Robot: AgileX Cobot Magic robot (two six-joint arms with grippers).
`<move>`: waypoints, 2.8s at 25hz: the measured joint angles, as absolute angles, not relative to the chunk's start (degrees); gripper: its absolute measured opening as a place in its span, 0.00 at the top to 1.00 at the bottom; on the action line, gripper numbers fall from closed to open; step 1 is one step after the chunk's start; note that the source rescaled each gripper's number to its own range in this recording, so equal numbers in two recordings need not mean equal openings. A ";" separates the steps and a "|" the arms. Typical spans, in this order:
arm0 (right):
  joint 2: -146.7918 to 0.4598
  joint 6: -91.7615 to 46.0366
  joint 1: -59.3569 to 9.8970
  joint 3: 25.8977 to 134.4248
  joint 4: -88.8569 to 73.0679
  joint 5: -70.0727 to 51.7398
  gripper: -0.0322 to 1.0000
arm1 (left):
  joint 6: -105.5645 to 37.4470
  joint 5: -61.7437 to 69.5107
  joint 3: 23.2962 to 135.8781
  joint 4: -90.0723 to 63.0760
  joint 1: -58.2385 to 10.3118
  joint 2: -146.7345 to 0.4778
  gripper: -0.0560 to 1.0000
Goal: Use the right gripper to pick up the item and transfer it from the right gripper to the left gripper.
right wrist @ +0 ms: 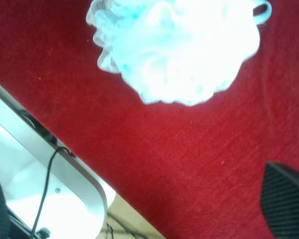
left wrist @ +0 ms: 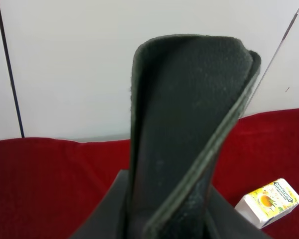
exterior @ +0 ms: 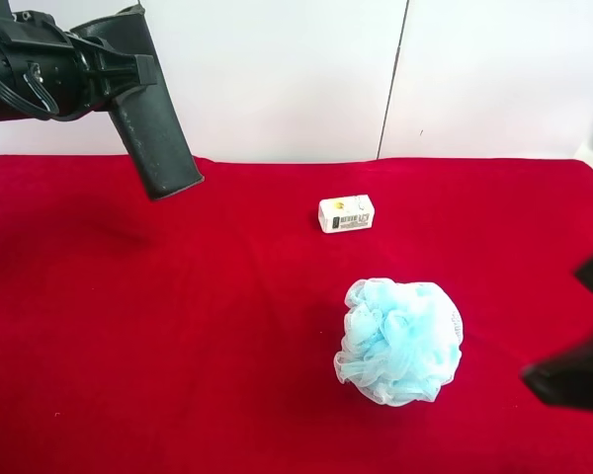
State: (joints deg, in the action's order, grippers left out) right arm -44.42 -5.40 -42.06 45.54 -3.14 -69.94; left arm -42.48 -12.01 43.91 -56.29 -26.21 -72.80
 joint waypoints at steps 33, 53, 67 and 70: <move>-2.65 2.21 -42.06 27.63 3.34 -61.29 0.00 | -42.48 -1.15 43.91 -56.27 -26.21 -72.80 0.93; 0.09 2.21 -8.36 27.60 3.34 -61.06 0.00 | -41.88 13.76 61.22 -49.40 -24.70 -87.85 0.93; 0.09 2.21 -7.82 27.60 3.34 -61.06 0.00 | -41.83 18.65 62.57 -47.07 -5.09 -100.63 0.93; 0.09 2.21 -7.82 27.60 3.34 -61.06 0.00 | -41.83 18.58 62.69 -46.94 -2.79 -103.69 0.93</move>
